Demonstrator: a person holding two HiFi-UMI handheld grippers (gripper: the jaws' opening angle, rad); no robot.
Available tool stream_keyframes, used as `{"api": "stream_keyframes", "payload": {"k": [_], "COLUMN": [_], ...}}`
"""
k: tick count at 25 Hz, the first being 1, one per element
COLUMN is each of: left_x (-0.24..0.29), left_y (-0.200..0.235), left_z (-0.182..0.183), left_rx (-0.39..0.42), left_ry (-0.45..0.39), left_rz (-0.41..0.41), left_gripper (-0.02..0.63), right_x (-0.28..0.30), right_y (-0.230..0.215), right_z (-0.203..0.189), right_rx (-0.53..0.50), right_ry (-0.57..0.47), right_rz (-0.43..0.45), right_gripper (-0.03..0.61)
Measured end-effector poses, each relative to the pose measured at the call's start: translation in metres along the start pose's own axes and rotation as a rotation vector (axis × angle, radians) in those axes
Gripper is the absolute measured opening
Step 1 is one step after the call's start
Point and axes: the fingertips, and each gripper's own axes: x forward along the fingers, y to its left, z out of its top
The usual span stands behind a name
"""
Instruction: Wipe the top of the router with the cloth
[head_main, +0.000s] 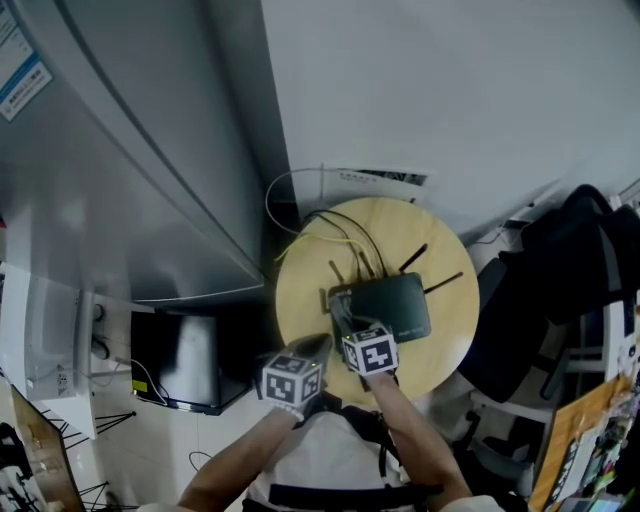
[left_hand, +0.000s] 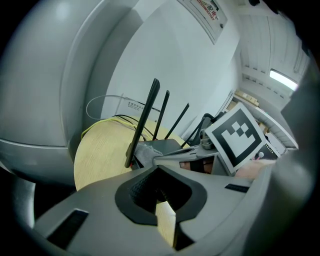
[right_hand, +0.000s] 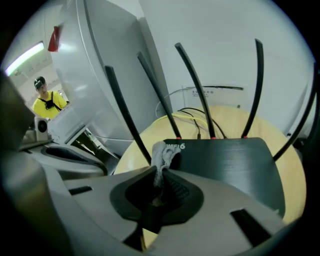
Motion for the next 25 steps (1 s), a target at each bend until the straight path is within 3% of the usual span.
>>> {"api": "stream_keyframes", "payload": {"k": [8,14,25], "left_x": [0.004,0.009,0.023], "left_y": [0.001,-0.004,-0.027], "left_z": [0.0,0.001,-0.001], "left_rx": [0.008,0.023,0.069], "left_ry": [0.014,0.024,0.06], "left_rz": [-0.004,-0.021,-0.082], "left_gripper": [-0.003,-0.003,-0.003], "right_x": [-0.011,-0.015,-0.048], "right_y": [0.013,-0.009,-0.082], "right_z": [-0.017,-0.025,-0.035], "right_rx": [0.085,0.078,0.157], "right_ry": [0.004,0.007,-0.018], "right_rz": [0.063,-0.011,-0.156], "right_gripper": [0.034,0.034,0.034]}}
